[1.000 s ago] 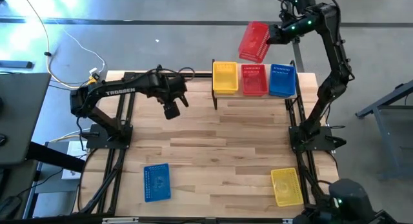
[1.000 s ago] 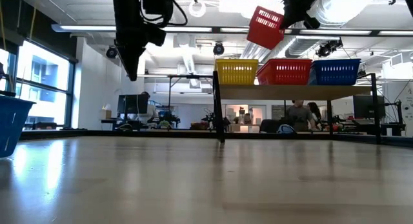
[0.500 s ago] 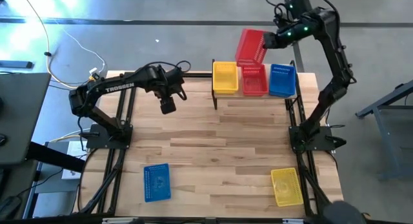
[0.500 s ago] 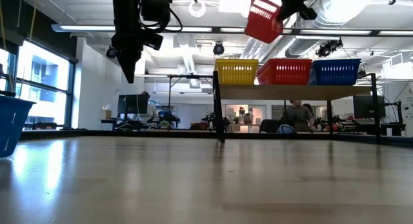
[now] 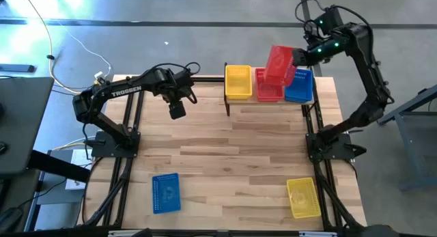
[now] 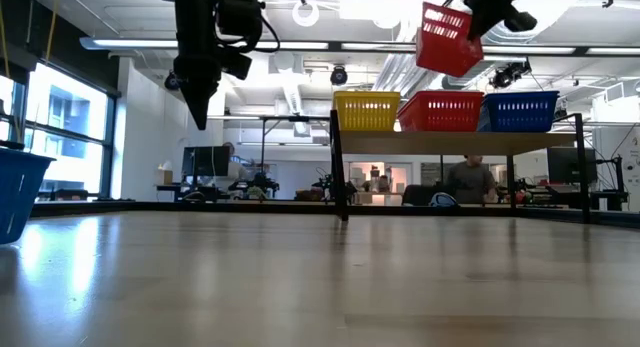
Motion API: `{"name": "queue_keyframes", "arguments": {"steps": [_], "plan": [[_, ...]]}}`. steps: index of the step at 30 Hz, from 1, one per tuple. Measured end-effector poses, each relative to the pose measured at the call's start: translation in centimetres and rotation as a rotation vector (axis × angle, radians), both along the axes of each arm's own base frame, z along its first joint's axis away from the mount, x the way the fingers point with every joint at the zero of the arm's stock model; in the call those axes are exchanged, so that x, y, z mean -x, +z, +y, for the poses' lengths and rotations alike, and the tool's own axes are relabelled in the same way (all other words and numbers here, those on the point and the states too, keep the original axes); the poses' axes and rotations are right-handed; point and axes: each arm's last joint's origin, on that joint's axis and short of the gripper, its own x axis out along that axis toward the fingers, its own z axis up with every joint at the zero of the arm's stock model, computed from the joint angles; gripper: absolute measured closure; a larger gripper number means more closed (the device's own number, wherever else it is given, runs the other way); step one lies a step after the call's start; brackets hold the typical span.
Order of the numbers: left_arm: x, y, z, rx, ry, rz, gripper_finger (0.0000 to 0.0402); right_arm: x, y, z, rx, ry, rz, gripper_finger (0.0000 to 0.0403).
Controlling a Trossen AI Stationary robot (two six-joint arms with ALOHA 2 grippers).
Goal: Stack baskets on shelf by color
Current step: Stack the red basket on the stacked red baskets on the shelf
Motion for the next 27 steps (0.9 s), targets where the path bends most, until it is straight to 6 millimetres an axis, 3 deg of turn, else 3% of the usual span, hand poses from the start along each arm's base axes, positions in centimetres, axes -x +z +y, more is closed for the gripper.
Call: {"name": "queue_keyframes", "arguments": {"steps": [9,19,27], "plan": [[0.0,0.0,0.0,0.004,0.015,-0.006,0.0241,-0.8,-1.4,-2.1,-0.108,0.043,-0.067,0.0403],[0.0,0.0,0.0,0.005,0.018,-0.007,0.0241,-2.3,-1.6,-1.4,-0.129,0.081,-0.057,0.0403],[0.0,0.0,0.0,0.006,0.041,-0.013,0.0241,-2.7,-4.1,-0.5,-0.194,0.114,0.020,0.0403]]}}
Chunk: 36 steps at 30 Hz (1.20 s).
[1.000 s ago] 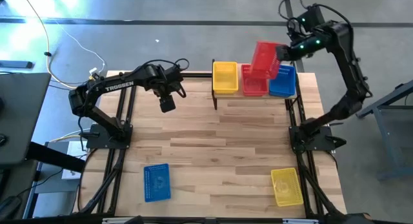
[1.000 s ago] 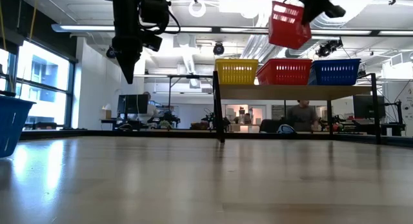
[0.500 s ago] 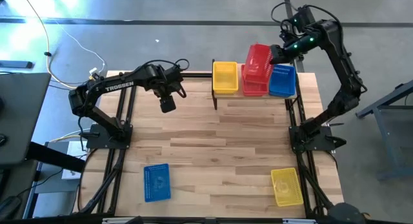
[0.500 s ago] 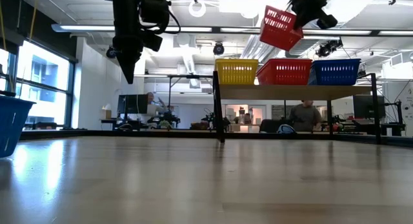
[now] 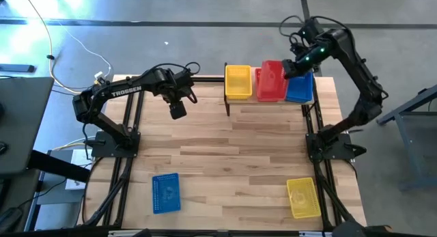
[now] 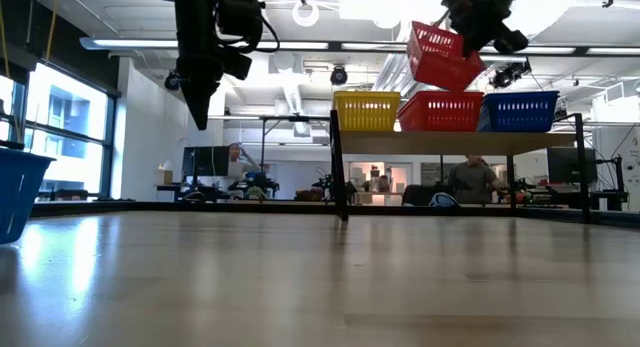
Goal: Stack baskets on shelf by color
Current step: Stack the red basket on the stacked red baskets on the shelf
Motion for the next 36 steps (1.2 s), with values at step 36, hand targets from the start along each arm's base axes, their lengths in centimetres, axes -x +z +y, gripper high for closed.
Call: {"name": "queue_keyframes", "arguments": {"steps": [36], "plan": [[-0.1,0.0,0.1,-0.009,0.025,-0.019,0.0241,0.3,-1.9,0.0,0.003,-0.009,0.115,0.0317]]}}
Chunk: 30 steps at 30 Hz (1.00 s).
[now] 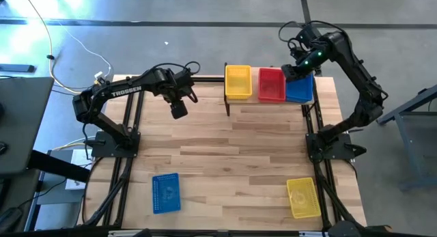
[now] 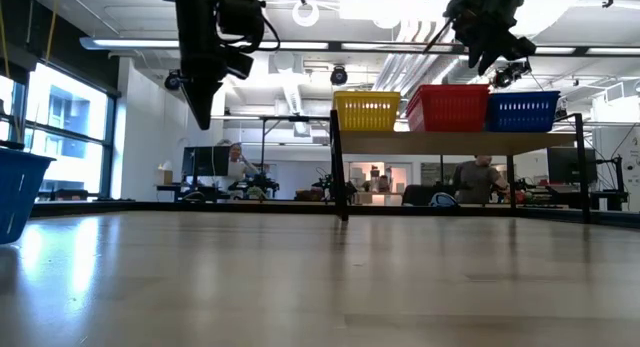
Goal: Stack baskets on shelf by color
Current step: Stack the red basket on the stacked red baskets on the shelf
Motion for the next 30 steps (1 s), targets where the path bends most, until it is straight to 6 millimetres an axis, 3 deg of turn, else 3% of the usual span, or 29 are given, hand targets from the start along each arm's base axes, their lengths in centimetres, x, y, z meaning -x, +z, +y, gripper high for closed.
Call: {"name": "queue_keyframes", "arguments": {"steps": [9,16,21,30], "plan": [[-0.1,0.0,0.0,-0.005,0.000,-0.008,0.0241,-0.1,0.4,0.7,0.041,0.081,-0.011,0.0308],[-0.1,0.0,0.0,-0.005,0.000,-0.008,0.0241,-0.8,1.7,3.8,0.071,0.146,-0.053,0.0308],[-0.1,0.0,0.0,-0.005,0.000,-0.008,0.0241,-2.4,1.9,5.9,0.046,0.167,-0.042,0.0308],[-0.1,0.0,0.0,-0.006,-0.003,-0.008,0.0241,-4.5,-2.3,7.7,-0.064,0.146,0.128,0.0308]]}}
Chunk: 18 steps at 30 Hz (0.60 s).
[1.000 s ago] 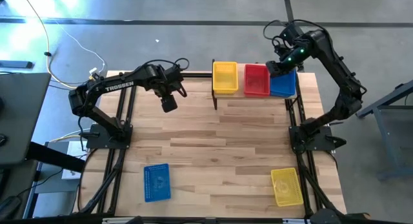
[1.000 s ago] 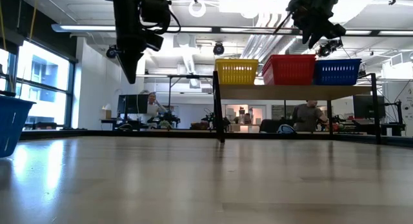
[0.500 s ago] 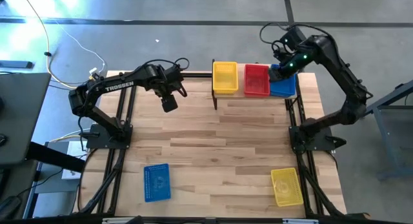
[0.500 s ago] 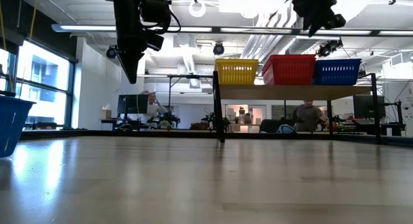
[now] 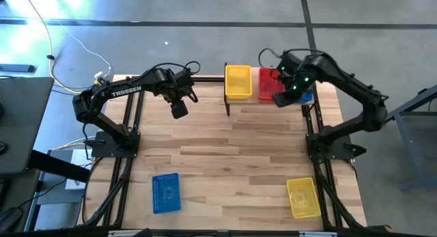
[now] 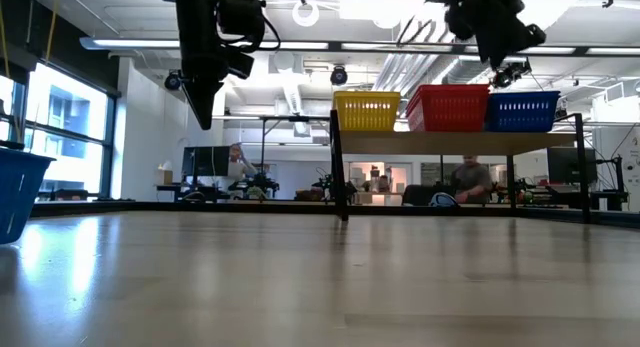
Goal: Stack baskets on shelf by color
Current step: Stack the red basket on the stacked red baskets on the shelf
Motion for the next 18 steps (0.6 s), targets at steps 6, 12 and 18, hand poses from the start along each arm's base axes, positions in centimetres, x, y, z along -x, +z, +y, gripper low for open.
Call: {"name": "queue_keyframes", "arguments": {"steps": [6,12,18], "plan": [[0.0,0.0,0.0,-0.001,-0.013,0.003,0.0241,-0.5,-3.5,-0.2,0.014,-0.036,0.101,0.0308],[0.0,0.0,0.0,-0.001,-0.014,0.003,0.0241,-1.2,-5.2,-0.9,0.063,-0.054,0.075,0.0308],[0.0,0.0,0.0,-0.001,-0.013,0.003,0.0241,-1.3,-5.2,-1.7,0.125,-0.105,0.058,0.0308]]}}
